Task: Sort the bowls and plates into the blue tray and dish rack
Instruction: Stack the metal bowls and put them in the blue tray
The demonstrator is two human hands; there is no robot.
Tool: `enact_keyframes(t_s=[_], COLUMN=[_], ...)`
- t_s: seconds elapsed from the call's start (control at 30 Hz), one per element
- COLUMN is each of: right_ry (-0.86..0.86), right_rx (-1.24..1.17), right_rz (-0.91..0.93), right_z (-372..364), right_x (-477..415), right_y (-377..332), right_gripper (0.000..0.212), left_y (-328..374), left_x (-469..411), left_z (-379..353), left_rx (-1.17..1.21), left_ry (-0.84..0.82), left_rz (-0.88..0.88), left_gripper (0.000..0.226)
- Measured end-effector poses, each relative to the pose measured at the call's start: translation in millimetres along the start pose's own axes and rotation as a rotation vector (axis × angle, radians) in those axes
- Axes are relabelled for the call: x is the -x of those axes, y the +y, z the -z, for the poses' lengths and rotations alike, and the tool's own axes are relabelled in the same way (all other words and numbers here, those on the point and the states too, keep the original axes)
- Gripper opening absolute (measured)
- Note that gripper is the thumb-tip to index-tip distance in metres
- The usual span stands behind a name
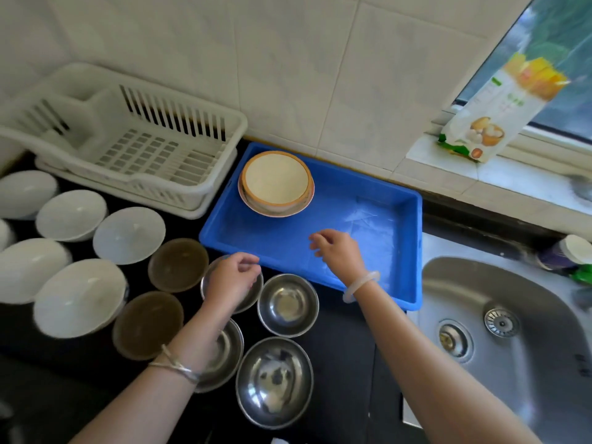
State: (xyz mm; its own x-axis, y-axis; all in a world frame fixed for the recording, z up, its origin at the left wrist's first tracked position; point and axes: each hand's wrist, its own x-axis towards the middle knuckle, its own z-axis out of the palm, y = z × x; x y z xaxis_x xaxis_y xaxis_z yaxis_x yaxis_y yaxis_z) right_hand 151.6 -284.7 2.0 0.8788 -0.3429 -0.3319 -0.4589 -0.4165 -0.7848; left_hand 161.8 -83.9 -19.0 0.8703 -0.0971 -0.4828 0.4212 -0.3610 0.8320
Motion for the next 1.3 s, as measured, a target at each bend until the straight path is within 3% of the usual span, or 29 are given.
enact_keyframes(t_s=[0.3, 0.57, 0.97, 1.3], right_ry=[-0.090, -0.117, -0.054, -0.061], right_rx=[0.199, -0.137, -0.175, -0.250], right_rz=[-0.218, -0.349, -0.324, -0.414], right_z=[-19, -37, -7, 18], right_x=[71, 65, 82, 84], right_y=[82, 87, 76, 73], right_gripper=[0.017, 0.011, 0.026, 0.018], left_y=[-53, -59, -46, -24], left_x=[67, 72, 68, 62], left_z=[-8, -22, -22, -26], left_rx=[-0.380, -0.587, -0.590, -0.669], left_ry=[-0.070, -0.098, -0.143, -0.240], left_rz=[-0.023, -0.038, -0.077, -0.120], left_gripper=[0.017, 0.017, 0.019, 0.019])
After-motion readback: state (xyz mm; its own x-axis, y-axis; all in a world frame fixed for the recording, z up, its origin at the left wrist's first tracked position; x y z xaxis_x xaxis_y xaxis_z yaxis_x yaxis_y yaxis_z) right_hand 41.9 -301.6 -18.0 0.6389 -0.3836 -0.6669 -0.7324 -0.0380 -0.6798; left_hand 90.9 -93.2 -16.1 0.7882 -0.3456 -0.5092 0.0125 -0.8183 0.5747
